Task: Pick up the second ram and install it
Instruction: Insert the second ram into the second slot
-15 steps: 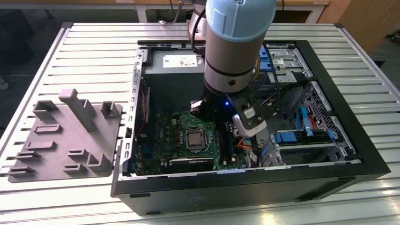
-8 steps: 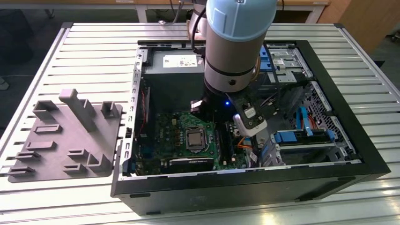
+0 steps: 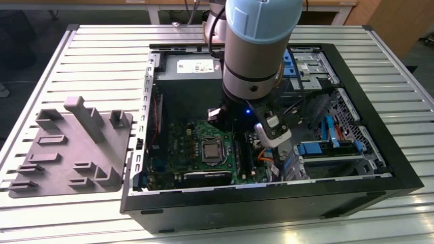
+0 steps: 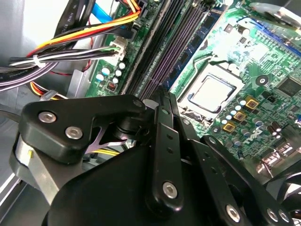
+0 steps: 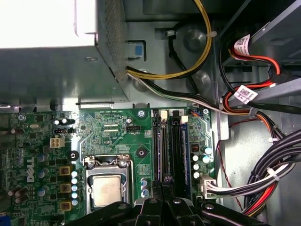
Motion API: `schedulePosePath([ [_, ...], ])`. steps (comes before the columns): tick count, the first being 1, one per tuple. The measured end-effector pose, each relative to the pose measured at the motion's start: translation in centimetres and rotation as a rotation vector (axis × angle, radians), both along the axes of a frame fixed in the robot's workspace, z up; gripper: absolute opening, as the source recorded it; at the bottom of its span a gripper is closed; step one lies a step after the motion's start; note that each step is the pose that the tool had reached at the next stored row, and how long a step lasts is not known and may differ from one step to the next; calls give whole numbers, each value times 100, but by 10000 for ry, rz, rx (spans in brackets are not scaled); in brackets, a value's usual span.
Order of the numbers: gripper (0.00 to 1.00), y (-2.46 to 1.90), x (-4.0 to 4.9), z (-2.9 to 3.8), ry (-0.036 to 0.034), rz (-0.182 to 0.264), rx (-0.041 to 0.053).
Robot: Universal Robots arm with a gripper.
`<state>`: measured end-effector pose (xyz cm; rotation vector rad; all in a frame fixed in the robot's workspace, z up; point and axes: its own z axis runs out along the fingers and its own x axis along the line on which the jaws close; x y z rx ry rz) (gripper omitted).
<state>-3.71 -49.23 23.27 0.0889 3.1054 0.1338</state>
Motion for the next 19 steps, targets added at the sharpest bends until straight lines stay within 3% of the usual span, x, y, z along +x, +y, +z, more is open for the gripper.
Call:
schedulePosePath([
  [7, 11, 5, 35, -1, -1, 24, 0],
  [13, 11, 15, 18, -2, -1, 23, 93],
  [19, 11, 31, 17, -4, 0, 155, 97],
])
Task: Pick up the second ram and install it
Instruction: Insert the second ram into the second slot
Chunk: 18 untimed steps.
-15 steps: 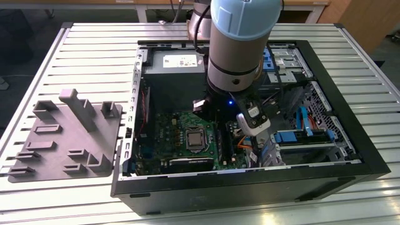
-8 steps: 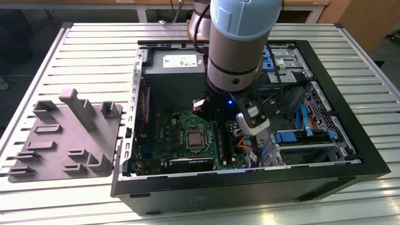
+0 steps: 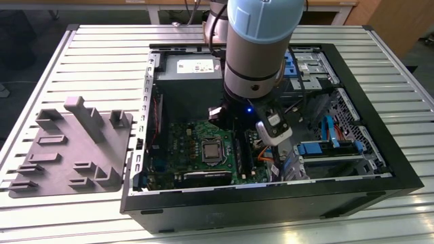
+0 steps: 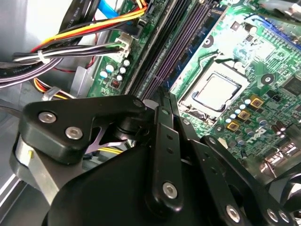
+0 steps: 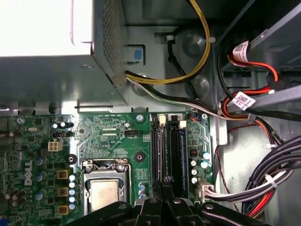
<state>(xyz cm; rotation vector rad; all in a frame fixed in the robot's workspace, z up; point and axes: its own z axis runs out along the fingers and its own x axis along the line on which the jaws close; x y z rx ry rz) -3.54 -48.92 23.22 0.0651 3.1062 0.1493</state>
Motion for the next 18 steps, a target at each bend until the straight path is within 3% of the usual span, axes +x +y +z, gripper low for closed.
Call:
schedulePosePath([
  [9, 11, 5, 25, -2, 0, 309, -7],
  [18, 11, 8, 45, -4, 2, 315, -73],
])
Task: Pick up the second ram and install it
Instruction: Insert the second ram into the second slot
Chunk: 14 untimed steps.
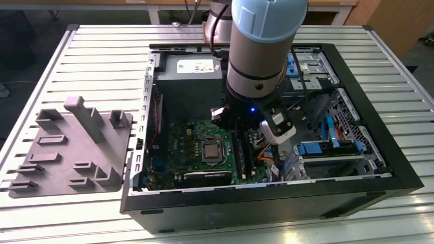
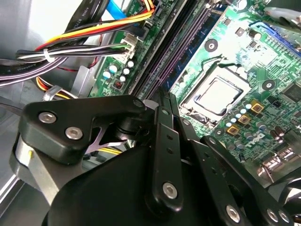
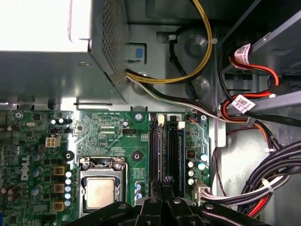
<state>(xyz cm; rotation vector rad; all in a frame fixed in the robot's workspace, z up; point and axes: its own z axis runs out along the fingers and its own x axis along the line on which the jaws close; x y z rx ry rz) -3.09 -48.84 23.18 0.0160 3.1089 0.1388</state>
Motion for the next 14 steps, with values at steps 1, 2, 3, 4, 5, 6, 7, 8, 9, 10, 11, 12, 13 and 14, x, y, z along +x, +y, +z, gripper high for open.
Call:
schedulePosePath([
  [1, 11, 2, 1, 0, 0, 0, 0],
  [2, 11, 5, 3, -1, 0, -1, 0],
  [3, 11, 6, 4, -3, -1, -1, 1],
  [4, 11, 7, 4, -4, 0, 0, 1],
  [5, 11, 8, 5, -5, 0, 1, 0],
  [6, 11, 8, 5, -6, 0, 4, -1],
  [7, 11, 9, 6, -8, 0, 10, -2],
  [8, 11, 10, 6, -10, 0, 14, -2],
  [9, 11, 10, 6, -13, 0, 16, -1],
  [10, 11, 10, 6, -15, 0, 17, -1],
  [11, 11, 10, 6, -17, 0, 18, -2],
  [12, 11, 10, 6, -19, 0, 19, -1],
  [13, 11, 10, 6, -23, -1, 18, 1],
  [14, 11, 10, 6, -25, -1, 19, 0],
])
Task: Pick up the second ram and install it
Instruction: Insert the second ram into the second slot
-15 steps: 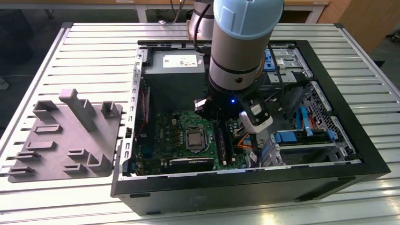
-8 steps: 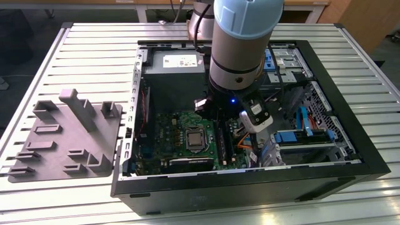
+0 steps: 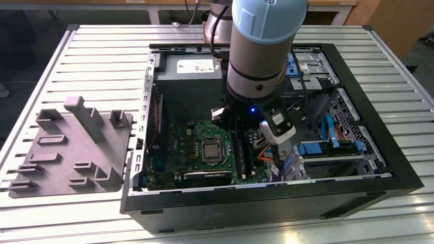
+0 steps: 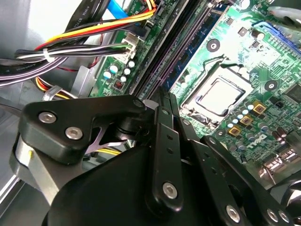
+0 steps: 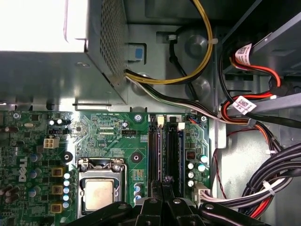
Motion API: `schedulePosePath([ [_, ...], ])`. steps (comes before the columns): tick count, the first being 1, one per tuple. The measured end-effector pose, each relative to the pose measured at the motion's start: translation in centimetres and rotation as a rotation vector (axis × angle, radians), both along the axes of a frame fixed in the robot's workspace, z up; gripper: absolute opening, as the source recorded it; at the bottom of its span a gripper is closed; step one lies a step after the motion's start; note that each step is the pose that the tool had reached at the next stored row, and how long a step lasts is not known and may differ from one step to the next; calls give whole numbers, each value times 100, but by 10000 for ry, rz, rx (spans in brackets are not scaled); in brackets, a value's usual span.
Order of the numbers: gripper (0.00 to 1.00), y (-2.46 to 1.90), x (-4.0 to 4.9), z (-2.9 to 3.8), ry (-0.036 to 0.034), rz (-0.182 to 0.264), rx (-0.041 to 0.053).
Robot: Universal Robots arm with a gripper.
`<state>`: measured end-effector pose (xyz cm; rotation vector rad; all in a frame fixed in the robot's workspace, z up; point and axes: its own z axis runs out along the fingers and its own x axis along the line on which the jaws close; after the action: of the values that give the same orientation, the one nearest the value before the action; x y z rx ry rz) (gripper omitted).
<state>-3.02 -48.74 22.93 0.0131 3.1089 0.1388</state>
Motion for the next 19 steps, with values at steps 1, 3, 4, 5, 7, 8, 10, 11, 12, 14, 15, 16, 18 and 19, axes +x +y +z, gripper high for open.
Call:
schedulePosePath([
  [1, 11, 0, 0, -1, 1, 0, -1],
  [3, 11, 0, 0, -3, 1, 0, -3],
  [4, 11, 0, 0, -4, 1, 0, -8],
  [5, 11, 1, 1, -5, 0, 1, -20],
  [7, 11, 0, 1, -6, 0, 1, -53],
  [8, 11, 0, 0, -6, 0, 1, -65],
  [10, 11, 0, 0, -6, 0, 0, -68],
  [11, 11, 0, 0, -7, 0, 0, -69],
  [12, 11, 0, 0, -7, 0, 0, -68],
  [14, 11, 0, 0, -7, 0, -10, -68],
  [15, 11, 0, 0, -7, 0, -19, -68],
  [16, 11, 0, 1, -7, 0, -32, -67],
  [18, 11, 0, 3, -7, 1, -55, -67],
  [19, 11, 0, 4, -7, 0, -64, -67],
])
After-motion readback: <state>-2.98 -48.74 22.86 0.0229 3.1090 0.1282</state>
